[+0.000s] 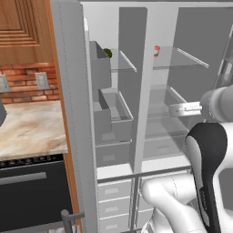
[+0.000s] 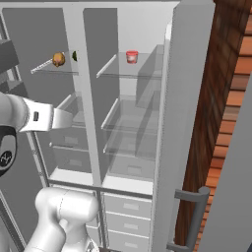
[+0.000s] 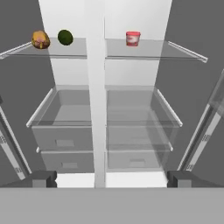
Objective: There's a chicken drumstick in the fridge that needs to be moved to the freezer for freezing. Pick up the chicken drumstick from the fridge, place it on any shelf in the freezer, and close the fridge and freezer doors when done.
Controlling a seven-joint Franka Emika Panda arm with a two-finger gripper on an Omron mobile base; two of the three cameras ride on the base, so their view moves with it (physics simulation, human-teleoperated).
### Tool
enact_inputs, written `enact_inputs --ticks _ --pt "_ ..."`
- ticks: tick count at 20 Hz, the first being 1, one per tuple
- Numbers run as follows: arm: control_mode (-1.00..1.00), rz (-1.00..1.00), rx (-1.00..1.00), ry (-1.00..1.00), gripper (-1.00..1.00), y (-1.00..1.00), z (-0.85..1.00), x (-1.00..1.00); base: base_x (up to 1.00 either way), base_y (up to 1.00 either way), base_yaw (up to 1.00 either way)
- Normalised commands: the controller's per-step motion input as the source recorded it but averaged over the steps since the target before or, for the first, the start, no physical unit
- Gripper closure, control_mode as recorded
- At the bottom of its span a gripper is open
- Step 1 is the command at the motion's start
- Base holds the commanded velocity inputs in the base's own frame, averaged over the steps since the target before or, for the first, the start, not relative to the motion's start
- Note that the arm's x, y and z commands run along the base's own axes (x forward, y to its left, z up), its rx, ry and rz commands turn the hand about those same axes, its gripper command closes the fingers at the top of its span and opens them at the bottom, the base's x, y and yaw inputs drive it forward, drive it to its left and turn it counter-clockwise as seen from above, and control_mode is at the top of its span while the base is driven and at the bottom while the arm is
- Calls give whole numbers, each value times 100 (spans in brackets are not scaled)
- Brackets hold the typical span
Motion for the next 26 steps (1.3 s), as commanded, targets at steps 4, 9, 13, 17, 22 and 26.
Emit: enact_inputs --ticks 4,9,13,17,22,26 --pt "-100 0 0 0 -100 0 0 0 0 0 0" --pt "-100 0 0 0 -100 0 0 1 0 0 0" --pt "100 0 0 0 -100 0 -1 -21 -16 0 0" --pt "100 0 0 0 -100 0 0 0 -73 0 0" --pt "100 0 0 0 -100 0 0 0 -55 0 0" --pt "100 0 0 0 -100 0 0 0 -12 4 0"
